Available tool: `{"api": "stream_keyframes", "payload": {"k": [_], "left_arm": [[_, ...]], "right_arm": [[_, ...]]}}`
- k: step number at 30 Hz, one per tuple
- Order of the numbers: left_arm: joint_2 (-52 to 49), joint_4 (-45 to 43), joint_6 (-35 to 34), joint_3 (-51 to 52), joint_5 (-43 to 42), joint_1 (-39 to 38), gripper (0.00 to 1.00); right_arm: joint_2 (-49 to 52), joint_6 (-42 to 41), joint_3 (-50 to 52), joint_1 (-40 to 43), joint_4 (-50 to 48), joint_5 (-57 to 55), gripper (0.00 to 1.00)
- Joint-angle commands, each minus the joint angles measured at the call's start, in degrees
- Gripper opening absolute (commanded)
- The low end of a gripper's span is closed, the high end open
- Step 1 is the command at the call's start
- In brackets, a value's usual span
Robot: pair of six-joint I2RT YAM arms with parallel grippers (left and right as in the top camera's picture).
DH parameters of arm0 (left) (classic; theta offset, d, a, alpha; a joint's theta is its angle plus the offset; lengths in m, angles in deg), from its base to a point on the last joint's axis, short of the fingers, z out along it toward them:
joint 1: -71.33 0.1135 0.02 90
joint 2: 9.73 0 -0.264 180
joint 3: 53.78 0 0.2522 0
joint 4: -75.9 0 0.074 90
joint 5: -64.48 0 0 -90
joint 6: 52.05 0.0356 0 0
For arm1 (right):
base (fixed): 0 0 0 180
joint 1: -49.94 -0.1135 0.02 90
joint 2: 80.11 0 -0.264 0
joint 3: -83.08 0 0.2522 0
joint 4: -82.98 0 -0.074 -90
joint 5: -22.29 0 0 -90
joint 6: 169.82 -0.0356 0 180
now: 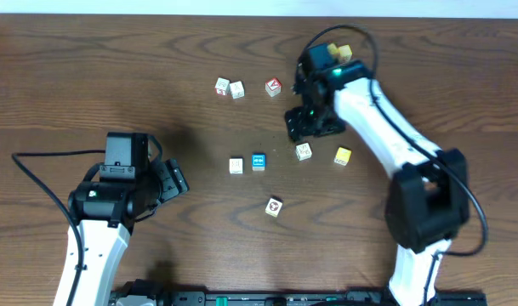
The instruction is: Lift 5 blocks
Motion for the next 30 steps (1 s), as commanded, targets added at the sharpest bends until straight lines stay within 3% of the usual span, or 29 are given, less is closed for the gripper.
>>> {"api": "stream_keyframes", "payload": {"k": [1, 10, 17, 20, 30], "left_arm": [[-0.42, 0.59, -0.48, -0.96, 0.28, 0.28, 0.81], [-0.52, 0.57, -0.48, -0.96, 0.28, 0.28, 0.81], [-0.52, 0.57, -0.48, -0.96, 0.28, 0.28, 0.81], [-0.52, 0.57, -0.48, -0.96, 0.28, 0.28, 0.81], [-0.52, 0.57, -0.5, -0.96, 0.28, 0.28, 0.81]], "right_arm": [[3.3, 3.39, -1.01, -1.88, -0.46, -1.75, 0.8], [9.55, 3.56, -0.98, -3.56, -0.59, -3.87, 0.68], [9.97, 1.44, -0.94, -3.56, -0.33, -3.82, 0.53], [9.97, -0.04, -0.94, -3.56, 0.46, -3.85, 0.41], [9.97, -4.26, -0.94, -4.24, 2.71, 7.23, 0.34]]}}
